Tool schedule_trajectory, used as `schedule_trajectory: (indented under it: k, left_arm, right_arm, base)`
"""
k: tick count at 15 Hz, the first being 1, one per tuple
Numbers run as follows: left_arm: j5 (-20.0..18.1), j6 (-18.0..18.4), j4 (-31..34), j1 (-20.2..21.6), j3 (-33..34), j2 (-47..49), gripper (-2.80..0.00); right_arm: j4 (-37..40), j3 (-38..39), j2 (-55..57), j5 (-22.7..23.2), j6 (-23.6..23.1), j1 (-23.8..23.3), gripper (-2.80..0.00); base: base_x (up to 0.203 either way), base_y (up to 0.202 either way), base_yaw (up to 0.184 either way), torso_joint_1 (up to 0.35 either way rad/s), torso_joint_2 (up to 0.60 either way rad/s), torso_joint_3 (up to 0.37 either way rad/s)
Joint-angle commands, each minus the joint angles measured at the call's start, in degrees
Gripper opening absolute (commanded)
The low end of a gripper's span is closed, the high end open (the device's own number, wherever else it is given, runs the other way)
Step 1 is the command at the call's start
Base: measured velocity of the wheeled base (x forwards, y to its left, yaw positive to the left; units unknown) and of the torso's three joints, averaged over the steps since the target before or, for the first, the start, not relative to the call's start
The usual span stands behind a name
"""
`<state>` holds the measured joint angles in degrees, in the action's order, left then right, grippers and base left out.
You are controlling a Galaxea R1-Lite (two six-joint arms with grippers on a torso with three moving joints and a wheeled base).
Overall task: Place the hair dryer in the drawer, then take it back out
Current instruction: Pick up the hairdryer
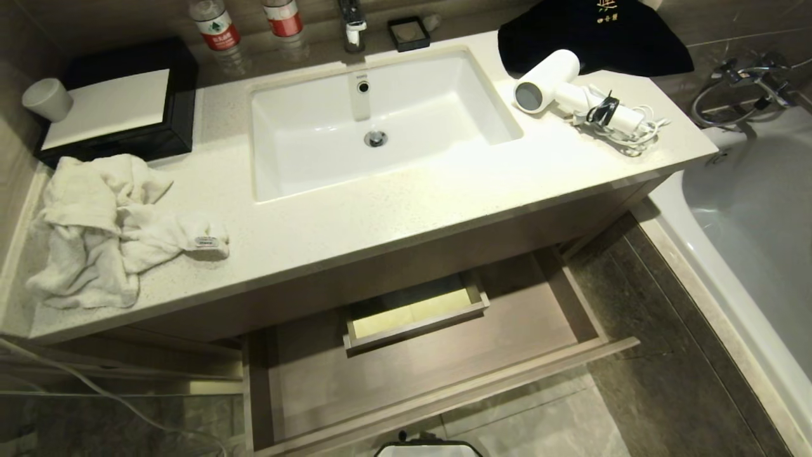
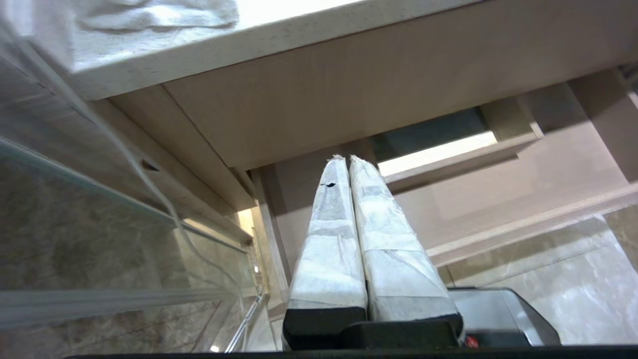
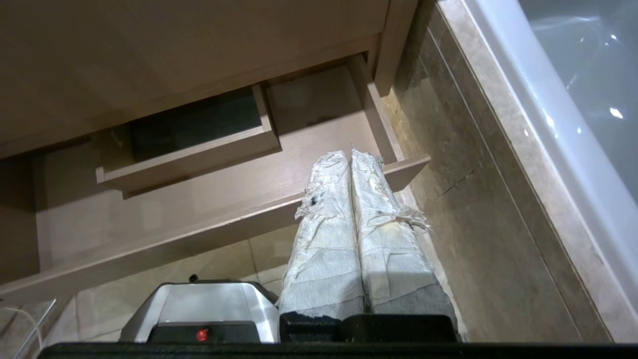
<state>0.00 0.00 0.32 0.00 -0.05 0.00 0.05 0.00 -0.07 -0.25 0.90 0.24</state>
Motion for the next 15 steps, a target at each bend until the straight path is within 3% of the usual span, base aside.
schedule_trajectory:
  k: [1,15]
  left_arm:
    - [0.0,0.0,-0.06,0.0,0.01,-0.09,-2.8]
    - [0.0,0.0,-0.06,0.0,-0.04,-0.09,-2.8]
  right_arm:
    - [-0.05,0.0,0.07,0.07,-0.1,0.02,-2.8]
    - [0.04,0.0,0.07,-0.11,-0.11,0.02,-2.8]
  base:
    - [0.0,0.0,0.0,0.09,-0.02,0.093]
    - [0.0,0.0,0.0,0.298,-0.14,0.152]
